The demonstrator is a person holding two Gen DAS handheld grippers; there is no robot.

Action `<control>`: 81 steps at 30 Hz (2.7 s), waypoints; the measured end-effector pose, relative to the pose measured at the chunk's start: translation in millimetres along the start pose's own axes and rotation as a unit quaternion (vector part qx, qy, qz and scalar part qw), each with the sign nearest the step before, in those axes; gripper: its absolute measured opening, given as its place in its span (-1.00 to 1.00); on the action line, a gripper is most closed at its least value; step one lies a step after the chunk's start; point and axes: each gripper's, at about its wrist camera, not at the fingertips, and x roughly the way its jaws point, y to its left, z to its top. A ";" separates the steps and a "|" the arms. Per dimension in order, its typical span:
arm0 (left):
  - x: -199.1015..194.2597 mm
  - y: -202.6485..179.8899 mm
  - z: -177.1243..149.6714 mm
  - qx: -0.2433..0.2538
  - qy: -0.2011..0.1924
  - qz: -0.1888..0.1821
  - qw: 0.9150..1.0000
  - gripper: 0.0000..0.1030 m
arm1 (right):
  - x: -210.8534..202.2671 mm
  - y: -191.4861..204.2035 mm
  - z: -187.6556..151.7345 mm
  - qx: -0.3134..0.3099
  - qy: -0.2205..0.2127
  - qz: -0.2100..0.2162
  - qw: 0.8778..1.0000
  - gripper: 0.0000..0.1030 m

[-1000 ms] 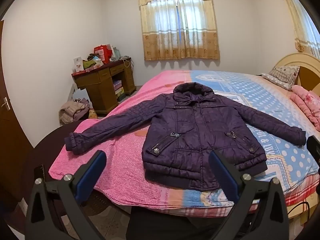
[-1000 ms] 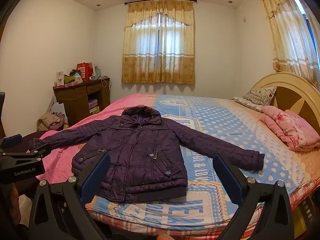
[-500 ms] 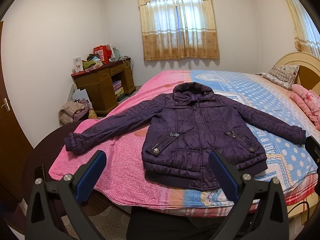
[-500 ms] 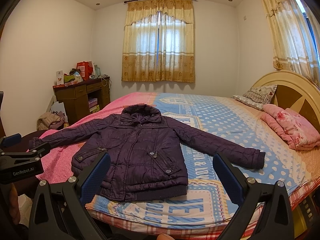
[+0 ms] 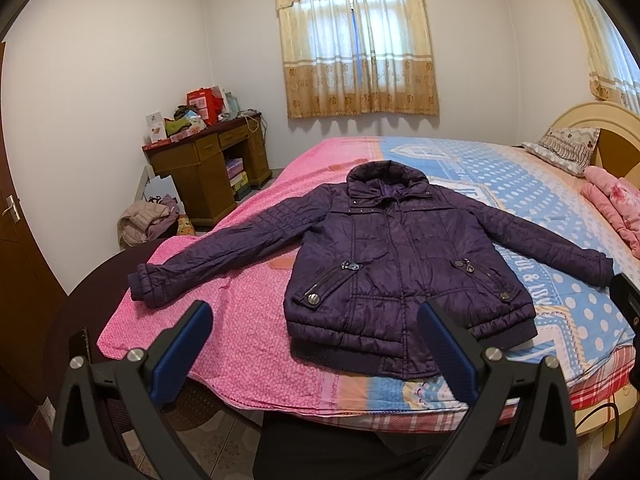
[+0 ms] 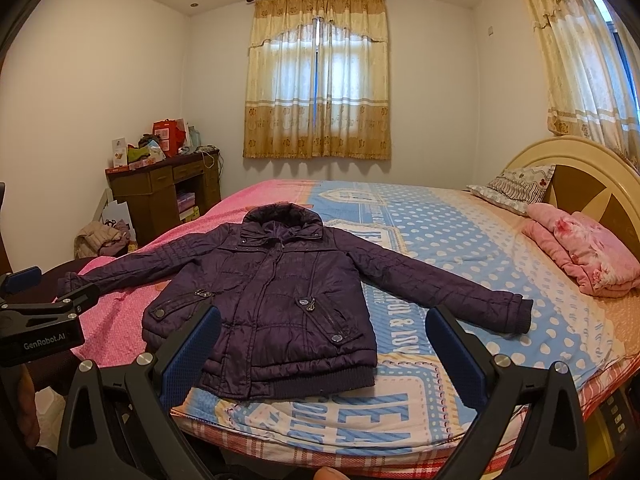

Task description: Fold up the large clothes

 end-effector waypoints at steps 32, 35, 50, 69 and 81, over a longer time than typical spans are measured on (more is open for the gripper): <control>2.5 1.9 0.7 0.002 0.003 0.000 1.000 1.00 | 2.7 0.4 -0.7 0.002 0.003 -0.001 1.000 0.98; 3.1 1.6 -0.5 0.004 0.004 0.000 1.000 1.00 | 3.2 1.5 -1.5 0.000 0.003 0.000 1.000 0.98; 10.5 -1.7 -2.9 0.011 0.012 -0.005 1.000 1.00 | 12.6 0.9 -6.5 0.000 0.012 0.004 1.000 0.98; 120.8 -5.5 13.6 0.029 0.063 0.006 0.998 1.00 | 136.1 -132.9 -49.6 0.098 0.067 -0.036 0.992 0.98; 214.6 -23.2 26.5 0.023 0.074 0.037 0.996 1.00 | 197.8 -304.5 -80.9 0.262 0.138 -0.134 0.946 0.97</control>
